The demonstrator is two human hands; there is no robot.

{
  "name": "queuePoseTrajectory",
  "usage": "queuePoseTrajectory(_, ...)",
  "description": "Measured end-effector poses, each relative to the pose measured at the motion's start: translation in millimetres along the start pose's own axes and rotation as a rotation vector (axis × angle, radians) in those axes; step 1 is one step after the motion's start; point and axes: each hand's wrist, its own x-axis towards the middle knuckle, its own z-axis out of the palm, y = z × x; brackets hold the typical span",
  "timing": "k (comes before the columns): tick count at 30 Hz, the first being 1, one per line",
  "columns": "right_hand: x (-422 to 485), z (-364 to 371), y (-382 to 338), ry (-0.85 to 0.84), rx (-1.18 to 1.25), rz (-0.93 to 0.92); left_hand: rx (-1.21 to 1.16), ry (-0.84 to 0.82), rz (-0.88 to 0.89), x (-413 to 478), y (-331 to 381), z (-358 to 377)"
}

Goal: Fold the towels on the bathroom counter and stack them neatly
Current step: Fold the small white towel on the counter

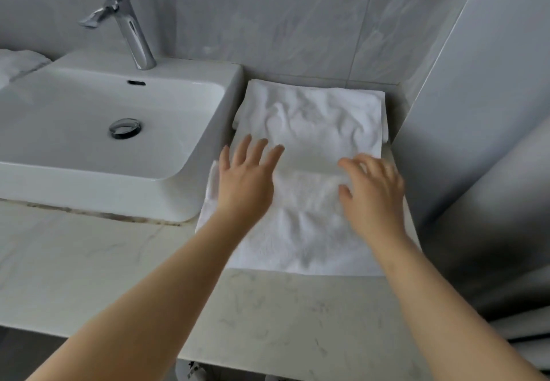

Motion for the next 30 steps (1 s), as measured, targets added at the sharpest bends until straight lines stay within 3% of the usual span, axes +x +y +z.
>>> queuePoseTrajectory(2, -21.4, 18.8, -1.2, -0.109, -0.009, -0.008, -0.032, -0.149, 0.021, -16.9, 5.0, 24.1)
queuePoseTrajectory(6, -64.5, 46.1, 3.6, -0.673, -0.015, 0.144, -0.046, -0.493, 0.068, -55.1, 4.6, 74.2)
queuePoseTrajectory(7, -74.0, 50.4, 6.1, -0.719, -0.018, 0.162, -0.056, -0.525, 0.051, -60.2, 2.2, 83.6)
queuePoseTrajectory(12, -79.6, 44.8, 6.8, -0.643, -0.063, 0.145, -0.017, -0.508, 0.083, -67.5, -3.9, 86.7)
queuePoseTrajectory(17, -65.7, 38.1, 10.4, -0.470, 0.018, 0.214, -0.021, -0.289, 0.132, -73.4, -15.8, 75.2)
queuePoseTrajectory(20, -59.0, 40.7, 12.4, -0.466, -0.035, 0.225, -0.069, -0.232, 0.087, -66.7, -15.1, 70.1)
queuePoseTrajectory(25, -55.2, 50.3, 19.0, -0.520, -0.044, 0.183, 0.026, -0.338, 0.085, -42.6, -19.0, 70.2)
queuePoseTrajectory(30, -52.2, 51.3, 23.7, -0.550, -0.037, 0.169, -0.042, -0.571, 0.039, -21.9, -35.2, 70.3)
